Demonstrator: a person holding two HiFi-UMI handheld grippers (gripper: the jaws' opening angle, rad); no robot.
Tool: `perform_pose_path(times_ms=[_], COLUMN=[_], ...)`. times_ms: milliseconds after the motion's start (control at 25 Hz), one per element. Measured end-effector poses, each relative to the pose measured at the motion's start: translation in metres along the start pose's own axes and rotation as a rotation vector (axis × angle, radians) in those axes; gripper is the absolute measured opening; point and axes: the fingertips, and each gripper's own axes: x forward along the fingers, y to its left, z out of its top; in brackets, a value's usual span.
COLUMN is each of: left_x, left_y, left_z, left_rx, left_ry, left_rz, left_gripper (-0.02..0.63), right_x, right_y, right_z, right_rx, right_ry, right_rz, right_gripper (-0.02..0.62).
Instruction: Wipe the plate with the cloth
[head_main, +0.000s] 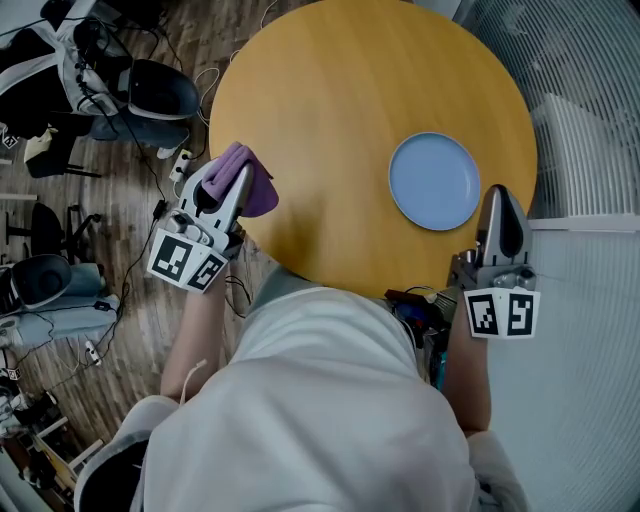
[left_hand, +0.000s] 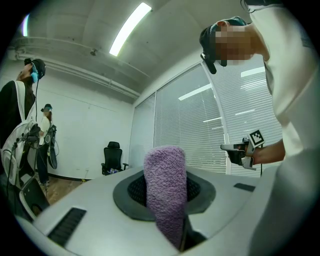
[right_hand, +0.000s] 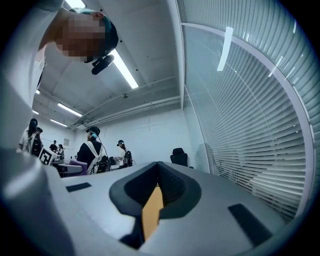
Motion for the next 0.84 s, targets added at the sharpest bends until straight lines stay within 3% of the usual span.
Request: perform_pose_path(times_ms=[840], left_x=[0.013], left_y=[0.01], left_z=[0.002], left_rx=[0.018], left_ry=[0.014], left_rz=[-0.002], left_gripper=[0.083], right_x=[0.02], right_y=[0.006], right_z=[0.008], right_rx=[-0.015], right_ry=[-0.002], right_rz=[0.017], right_gripper=[0.02])
